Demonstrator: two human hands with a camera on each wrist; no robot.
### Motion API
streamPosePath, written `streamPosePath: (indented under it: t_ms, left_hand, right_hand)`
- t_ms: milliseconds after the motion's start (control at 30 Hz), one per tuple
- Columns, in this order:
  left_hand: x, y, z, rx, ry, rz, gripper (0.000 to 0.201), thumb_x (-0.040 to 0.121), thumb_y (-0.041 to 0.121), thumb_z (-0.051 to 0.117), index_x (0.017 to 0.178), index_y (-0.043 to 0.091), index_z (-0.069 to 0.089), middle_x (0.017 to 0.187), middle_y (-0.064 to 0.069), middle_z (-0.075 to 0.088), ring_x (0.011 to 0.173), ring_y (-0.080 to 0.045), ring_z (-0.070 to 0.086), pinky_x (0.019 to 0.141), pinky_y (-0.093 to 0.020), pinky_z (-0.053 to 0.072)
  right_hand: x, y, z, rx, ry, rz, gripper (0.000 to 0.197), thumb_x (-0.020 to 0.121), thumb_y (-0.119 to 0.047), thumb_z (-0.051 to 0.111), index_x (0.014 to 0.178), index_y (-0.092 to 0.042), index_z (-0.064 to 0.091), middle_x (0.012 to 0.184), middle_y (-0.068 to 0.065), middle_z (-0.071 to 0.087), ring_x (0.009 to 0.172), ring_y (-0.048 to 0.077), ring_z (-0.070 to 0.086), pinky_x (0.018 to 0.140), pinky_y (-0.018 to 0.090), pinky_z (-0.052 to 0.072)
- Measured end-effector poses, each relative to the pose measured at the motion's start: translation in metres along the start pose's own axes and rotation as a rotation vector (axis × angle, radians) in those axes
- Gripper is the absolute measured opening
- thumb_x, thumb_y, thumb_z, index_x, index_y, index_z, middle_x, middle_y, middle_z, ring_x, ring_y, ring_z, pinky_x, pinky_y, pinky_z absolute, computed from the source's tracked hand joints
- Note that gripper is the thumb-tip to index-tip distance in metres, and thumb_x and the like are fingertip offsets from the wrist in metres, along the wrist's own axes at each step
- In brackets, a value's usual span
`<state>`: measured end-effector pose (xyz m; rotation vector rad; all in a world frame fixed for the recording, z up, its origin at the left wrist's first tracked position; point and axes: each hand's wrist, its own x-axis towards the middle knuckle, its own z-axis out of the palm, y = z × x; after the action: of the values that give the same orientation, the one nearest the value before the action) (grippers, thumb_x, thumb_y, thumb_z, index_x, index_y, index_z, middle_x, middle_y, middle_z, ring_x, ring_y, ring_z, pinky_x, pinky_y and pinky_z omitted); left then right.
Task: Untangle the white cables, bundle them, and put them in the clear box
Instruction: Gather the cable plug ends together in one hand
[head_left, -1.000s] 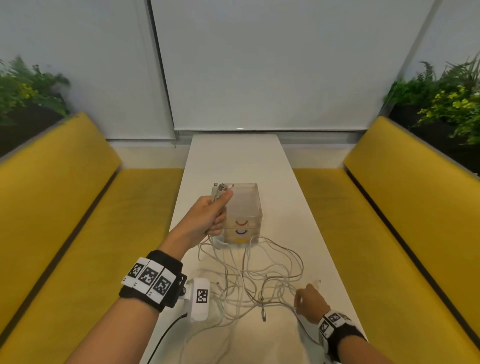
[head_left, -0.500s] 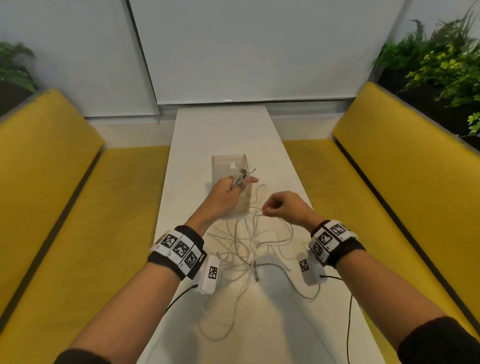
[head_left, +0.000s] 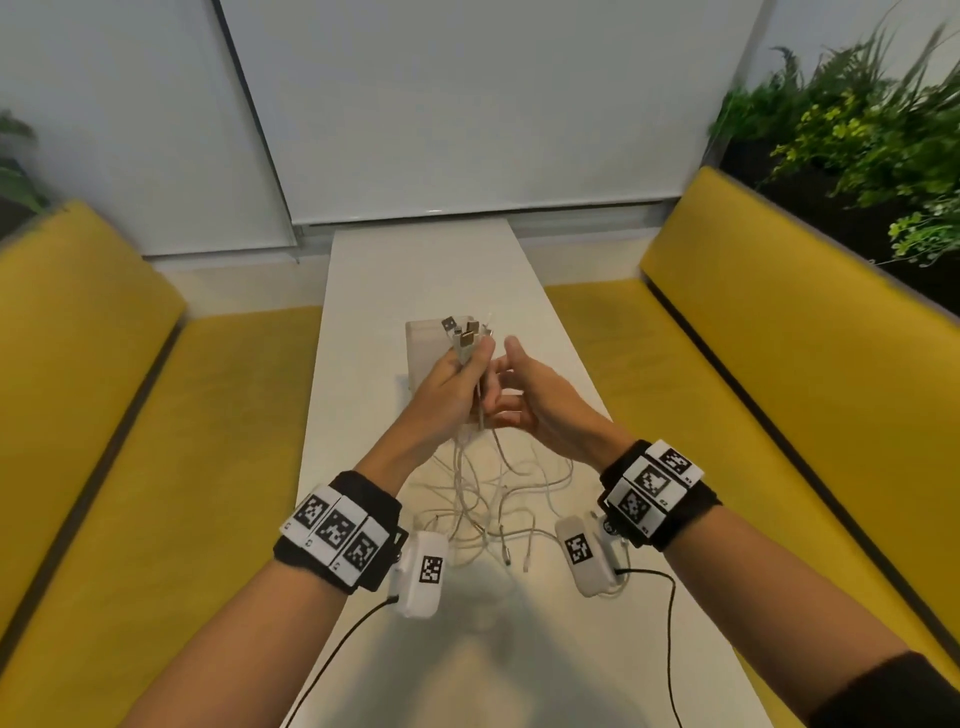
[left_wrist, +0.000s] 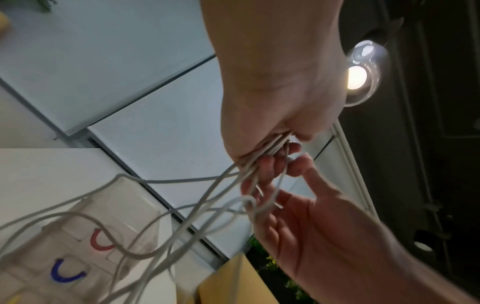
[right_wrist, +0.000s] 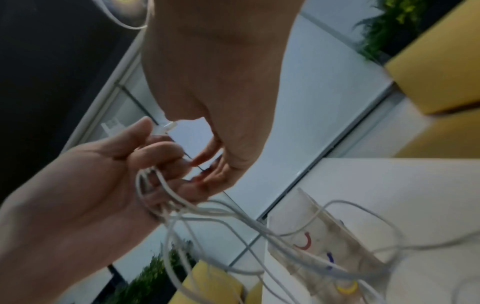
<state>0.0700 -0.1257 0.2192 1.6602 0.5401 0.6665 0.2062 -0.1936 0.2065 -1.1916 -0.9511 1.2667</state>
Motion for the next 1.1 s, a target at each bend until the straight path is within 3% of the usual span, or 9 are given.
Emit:
streamPosePath:
  t_ms: [133,267,367,500,600,700,833,933,1100]
  left_hand:
    - [-0.005,0.001,-0.004,0.025,0.044,0.024,0.06,0.108,0.041,0.033,0.066,0.003,0.051,0.053,-0.008,0.048,0.053,-0.016,0.052,0.06,-0.021,0.046]
    - [-0.009,0.0,-0.013,-0.051,0.086,-0.014,0.06,0.107,0.042,0.034,0.067,0.005,0.057,0.063,-0.011,0.056,0.061,-0.015,0.056,0.061,-0.02,0.046]
    - [-0.009,-0.001,-0.02,-0.062,0.1,0.012,0.064,0.108,0.044,0.032,0.072,0.0,0.062,0.069,-0.013,0.058,0.066,-0.014,0.057,0.067,-0.024,0.046]
    - [-0.011,-0.003,-0.016,-0.105,0.127,-0.052,0.062,0.105,0.05,0.035,0.073,0.004,0.058,0.072,-0.002,0.062,0.089,-0.023,0.067,0.089,-0.037,0.051]
    - [-0.011,-0.001,-0.014,-0.148,0.151,-0.094,0.06,0.104,0.053,0.036,0.07,0.007,0.054,0.071,-0.004,0.061,0.087,-0.021,0.066,0.091,-0.039,0.051]
    - [-0.012,0.002,-0.014,-0.139,0.2,-0.066,0.062,0.105,0.051,0.032,0.063,0.009,0.05,0.068,-0.005,0.055,0.078,-0.011,0.062,0.087,-0.031,0.045]
    - [-0.012,0.003,-0.015,-0.146,0.266,-0.065,0.065,0.105,0.052,0.031,0.067,0.003,0.051,0.064,0.003,0.058,0.081,-0.014,0.062,0.088,-0.037,0.047]
    - [-0.012,0.007,-0.02,-0.283,0.32,-0.052,0.062,0.106,0.045,0.032,0.055,0.012,0.045,0.056,0.004,0.054,0.069,-0.014,0.059,0.084,-0.034,0.047]
    - [-0.013,0.013,-0.029,-0.507,0.341,-0.012,0.055,0.109,0.036,0.031,0.06,0.015,0.044,0.047,0.004,0.046,0.058,-0.018,0.061,0.086,-0.045,0.05]
  right_hand:
    - [-0.003,0.002,-0.001,-0.128,-0.085,-0.056,0.019,0.095,-0.02,0.063,0.104,-0.007,0.053,0.092,0.017,0.066,0.075,0.021,0.063,0.064,0.029,0.047]
    - [-0.006,-0.007,0.002,-0.237,-0.077,-0.139,0.029,0.088,-0.004,0.069,0.111,0.006,0.055,0.088,0.014,0.068,0.075,0.013,0.065,0.069,0.027,0.048]
    - [-0.007,-0.006,0.007,-0.226,-0.097,-0.127,0.04,0.085,0.001,0.071,0.119,0.004,0.051,0.091,0.017,0.07,0.087,0.023,0.068,0.083,0.036,0.053]
    - [0.001,0.004,0.019,-0.264,-0.052,-0.132,0.049,0.084,-0.007,0.075,0.121,-0.002,0.043,0.1,0.033,0.066,0.09,0.034,0.064,0.089,0.054,0.051]
    - [0.007,0.008,0.026,-0.396,0.073,-0.201,0.043,0.08,-0.018,0.08,0.111,-0.011,0.052,0.088,0.016,0.065,0.08,0.021,0.06,0.077,0.041,0.053]
    - [0.009,0.009,0.028,-0.479,0.186,-0.3,0.033,0.08,-0.019,0.079,0.106,-0.011,0.06,0.094,0.004,0.069,0.082,0.013,0.064,0.072,0.025,0.053]
    - [0.007,0.007,0.037,-0.508,0.157,-0.392,0.038,0.082,-0.019,0.079,0.115,-0.009,0.062,0.094,0.007,0.074,0.086,0.019,0.073,0.081,0.033,0.06]
    - [0.008,0.002,0.035,-0.462,0.165,-0.405,0.038,0.08,-0.017,0.081,0.115,-0.01,0.068,0.083,0.009,0.075,0.077,0.026,0.073,0.079,0.037,0.061]
    - [0.005,-0.011,0.019,-0.667,0.093,-0.407,0.025,0.082,-0.031,0.079,0.102,-0.019,0.069,0.066,0.002,0.065,0.063,0.018,0.059,0.069,0.029,0.049]
